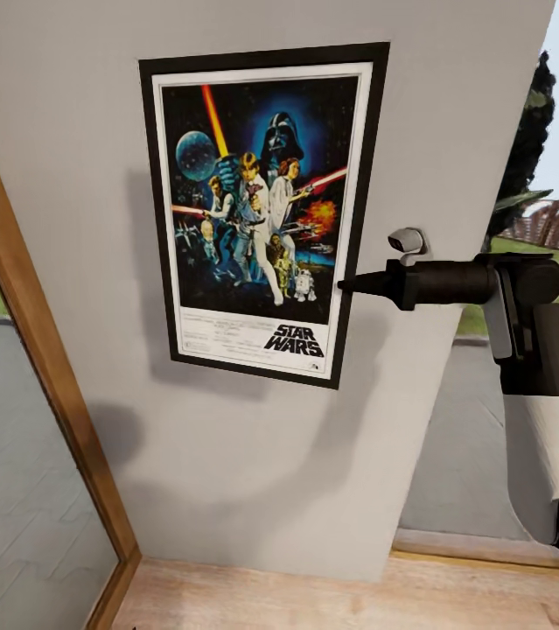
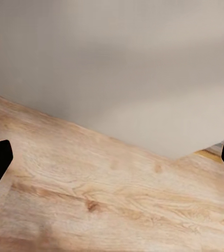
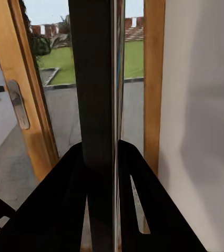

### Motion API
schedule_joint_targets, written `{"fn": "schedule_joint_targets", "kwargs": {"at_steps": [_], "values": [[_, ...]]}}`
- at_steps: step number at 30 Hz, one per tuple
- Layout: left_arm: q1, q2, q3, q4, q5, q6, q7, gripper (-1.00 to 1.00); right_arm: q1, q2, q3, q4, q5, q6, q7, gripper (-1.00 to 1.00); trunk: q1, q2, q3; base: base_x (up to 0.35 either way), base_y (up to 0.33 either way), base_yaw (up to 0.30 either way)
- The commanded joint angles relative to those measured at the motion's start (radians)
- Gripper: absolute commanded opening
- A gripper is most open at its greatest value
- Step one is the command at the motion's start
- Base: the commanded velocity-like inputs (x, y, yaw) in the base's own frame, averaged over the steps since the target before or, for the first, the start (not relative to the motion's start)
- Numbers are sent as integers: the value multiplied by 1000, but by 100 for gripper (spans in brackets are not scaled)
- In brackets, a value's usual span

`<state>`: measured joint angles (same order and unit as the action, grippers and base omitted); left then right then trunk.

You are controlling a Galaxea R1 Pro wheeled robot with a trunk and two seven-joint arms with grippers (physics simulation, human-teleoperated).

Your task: Pick up the poster from the kitchen countertop and hang it on one of the wall nails in the kitchen.

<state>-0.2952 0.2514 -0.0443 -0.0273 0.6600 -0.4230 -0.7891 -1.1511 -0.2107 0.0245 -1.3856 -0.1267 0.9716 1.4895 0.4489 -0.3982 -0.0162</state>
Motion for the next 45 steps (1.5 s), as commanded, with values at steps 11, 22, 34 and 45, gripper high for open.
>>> {"fn": "schedule_joint_targets", "kwargs": {"at_steps": [11,22,34,45], "values": [[-1,0,-5,1,4,-5,-2,100,-1,-1,2,0,-5,12,2,-100,1,-2,-2,90,0,0],[-1,0,-5,1,4,-5,-2,100,-1,-1,2,0,-5,12,2,-100,1,-2,-2,286,0,0],[2,-2,-6,0,4,-5,-4,100,1,0,1,-6,-5,12,1,-100,1,-2,-2,217,0,0],[3,-3,-6,0,4,-5,-5,100,1,0,2,-6,-5,11,0,-100,1,-2,-2,0,0,0]]}}
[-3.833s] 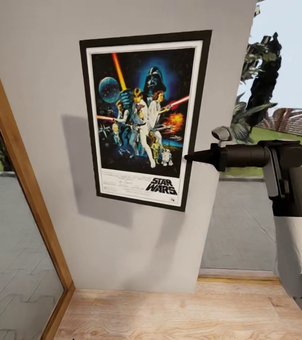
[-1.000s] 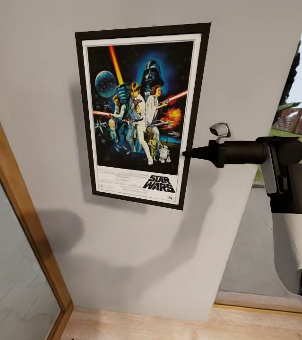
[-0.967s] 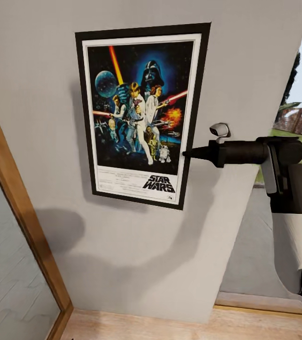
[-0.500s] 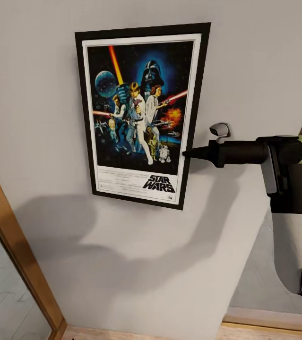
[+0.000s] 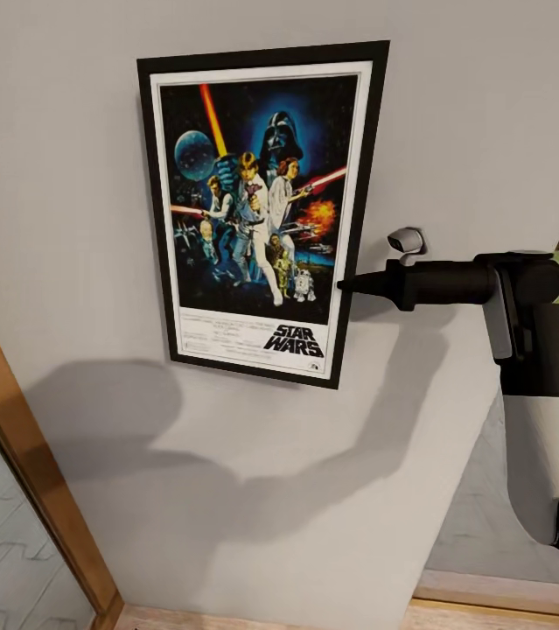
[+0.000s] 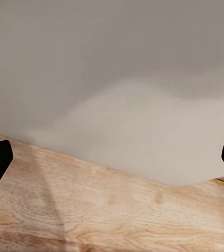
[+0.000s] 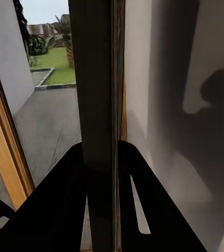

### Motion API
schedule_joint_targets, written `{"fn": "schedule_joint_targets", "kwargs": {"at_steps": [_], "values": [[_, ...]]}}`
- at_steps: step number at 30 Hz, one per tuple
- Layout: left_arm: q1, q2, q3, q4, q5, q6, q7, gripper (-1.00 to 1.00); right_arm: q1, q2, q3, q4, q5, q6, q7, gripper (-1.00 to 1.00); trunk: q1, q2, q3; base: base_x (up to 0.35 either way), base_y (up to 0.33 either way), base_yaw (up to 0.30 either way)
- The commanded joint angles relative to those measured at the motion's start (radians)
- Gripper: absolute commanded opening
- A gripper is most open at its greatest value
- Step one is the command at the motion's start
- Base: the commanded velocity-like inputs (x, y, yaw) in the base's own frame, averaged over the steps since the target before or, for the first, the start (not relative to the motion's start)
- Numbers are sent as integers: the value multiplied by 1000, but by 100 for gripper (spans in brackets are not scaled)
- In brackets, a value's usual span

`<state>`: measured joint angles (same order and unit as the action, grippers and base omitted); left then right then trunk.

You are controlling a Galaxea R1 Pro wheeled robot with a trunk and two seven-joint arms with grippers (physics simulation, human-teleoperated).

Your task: Pick up the poster from the kitchen countertop and hang it on one of the wall nails in the kitchen.

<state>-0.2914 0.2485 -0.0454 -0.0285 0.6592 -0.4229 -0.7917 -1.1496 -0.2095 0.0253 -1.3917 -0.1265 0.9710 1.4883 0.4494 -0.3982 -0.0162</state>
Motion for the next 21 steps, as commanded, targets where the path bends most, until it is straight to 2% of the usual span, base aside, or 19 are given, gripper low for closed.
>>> {"fn": "schedule_joint_targets", "kwargs": {"at_steps": [1,21], "values": [[-1,0,-5,1,4,-5,-2,100,-1,-1,2,0,-5,11,1,-100,1,-2,-2,0,0,0],[1,1,-7,1,4,-5,-4,100,2,-1,2,0,-5,11,2,-100,1,-2,-2,0,0,0]]}}
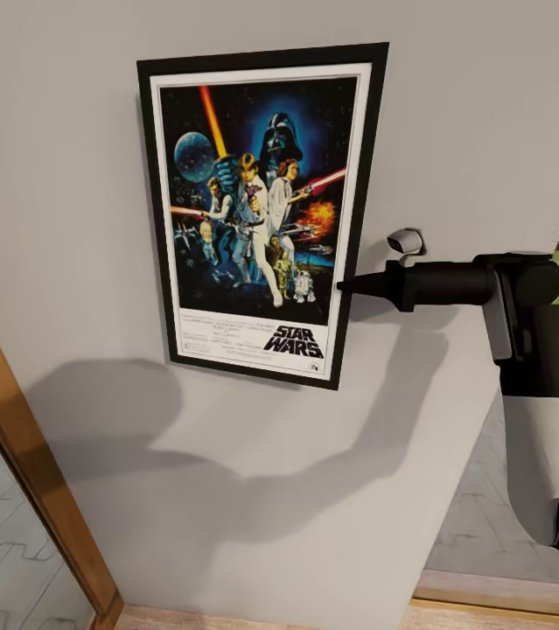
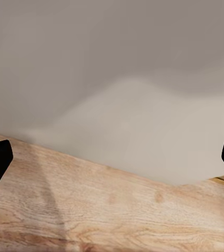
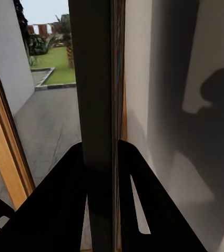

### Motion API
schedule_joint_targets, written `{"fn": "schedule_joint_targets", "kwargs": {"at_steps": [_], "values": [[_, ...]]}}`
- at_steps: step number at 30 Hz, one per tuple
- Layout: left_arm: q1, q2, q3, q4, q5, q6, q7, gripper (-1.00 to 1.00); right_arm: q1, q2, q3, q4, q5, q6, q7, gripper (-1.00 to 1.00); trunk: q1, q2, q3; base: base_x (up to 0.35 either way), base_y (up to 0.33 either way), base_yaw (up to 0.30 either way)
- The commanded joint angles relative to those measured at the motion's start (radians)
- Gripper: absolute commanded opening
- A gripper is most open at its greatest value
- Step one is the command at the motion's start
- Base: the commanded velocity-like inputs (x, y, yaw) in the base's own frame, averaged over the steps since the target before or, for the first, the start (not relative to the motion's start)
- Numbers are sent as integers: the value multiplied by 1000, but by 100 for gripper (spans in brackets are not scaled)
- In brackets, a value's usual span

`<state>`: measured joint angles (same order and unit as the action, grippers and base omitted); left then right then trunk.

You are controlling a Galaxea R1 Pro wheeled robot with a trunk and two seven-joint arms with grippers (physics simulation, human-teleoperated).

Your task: Pick up the poster from the kitchen countertop and hang it on one of the wall nails in the kitchen.

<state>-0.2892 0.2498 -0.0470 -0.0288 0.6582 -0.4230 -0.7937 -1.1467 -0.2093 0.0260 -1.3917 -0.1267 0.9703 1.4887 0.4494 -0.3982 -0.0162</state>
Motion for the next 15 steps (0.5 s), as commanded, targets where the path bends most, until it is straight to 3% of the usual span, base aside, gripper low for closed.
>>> {"fn": "schedule_joint_targets", "kwargs": {"at_steps": [1,15], "values": [[-1,0,-5,1,4,-5,-2,100,-1,-1,2,0,-5,12,1,-100,1,-2,-2,0,0,0],[-1,0,-5,1,4,-5,-2,100,-1,-1,2,-1,-6,10,1,-100,1,-2,-2,0,0,0]]}}
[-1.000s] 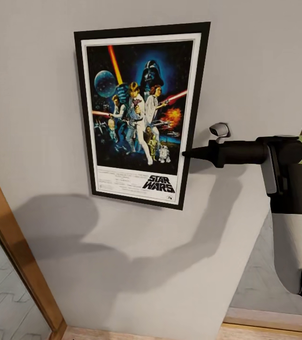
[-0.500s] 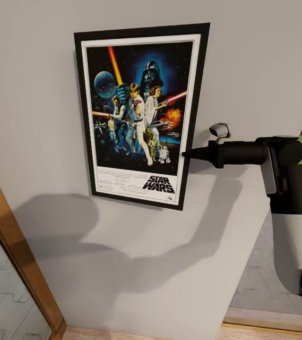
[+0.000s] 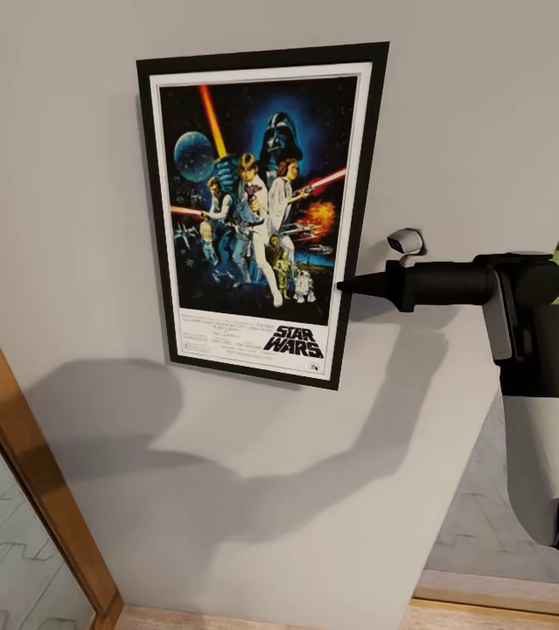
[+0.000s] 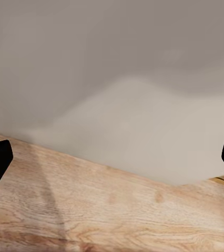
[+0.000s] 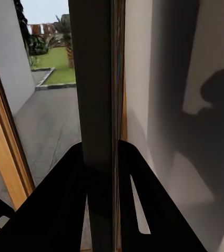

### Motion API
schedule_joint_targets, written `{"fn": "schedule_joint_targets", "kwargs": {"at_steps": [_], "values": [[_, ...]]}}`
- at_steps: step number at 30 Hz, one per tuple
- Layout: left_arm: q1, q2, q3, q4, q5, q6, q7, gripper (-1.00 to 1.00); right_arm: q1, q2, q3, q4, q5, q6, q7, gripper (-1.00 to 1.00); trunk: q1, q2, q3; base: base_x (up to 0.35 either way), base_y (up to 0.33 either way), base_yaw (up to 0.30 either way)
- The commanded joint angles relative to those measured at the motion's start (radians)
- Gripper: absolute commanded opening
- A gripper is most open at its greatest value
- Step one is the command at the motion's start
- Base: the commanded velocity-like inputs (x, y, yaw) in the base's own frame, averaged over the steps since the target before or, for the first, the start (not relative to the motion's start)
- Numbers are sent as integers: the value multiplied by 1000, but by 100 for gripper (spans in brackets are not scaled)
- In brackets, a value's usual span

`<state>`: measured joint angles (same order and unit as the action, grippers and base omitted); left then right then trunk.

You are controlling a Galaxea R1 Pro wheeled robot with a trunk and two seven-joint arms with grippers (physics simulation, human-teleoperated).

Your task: Pick up the poster from the kitchen countertop and hang it on one of the wall nails in the kitchen.

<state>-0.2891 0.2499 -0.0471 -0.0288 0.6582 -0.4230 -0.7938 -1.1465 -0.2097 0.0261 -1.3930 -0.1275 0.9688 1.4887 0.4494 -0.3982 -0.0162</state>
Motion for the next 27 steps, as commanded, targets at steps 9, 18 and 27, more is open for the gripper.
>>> {"fn": "schedule_joint_targets", "kwargs": {"at_steps": [9,18,27], "values": [[-1,0,-5,1,4,-5,-2,100,2,-2,1,0,-8,12,2,-100,1,-2,-2,0,0,0],[-1,0,-5,1,4,-5,-2,100,2,-1,0,0,-7,14,1,-100,1,-2,-2,0,8,0],[-1,1,-5,1,4,-5,-2,100,2,-1,0,0,-7,14,1,-100,1,-2,-2,0,77,0]]}}
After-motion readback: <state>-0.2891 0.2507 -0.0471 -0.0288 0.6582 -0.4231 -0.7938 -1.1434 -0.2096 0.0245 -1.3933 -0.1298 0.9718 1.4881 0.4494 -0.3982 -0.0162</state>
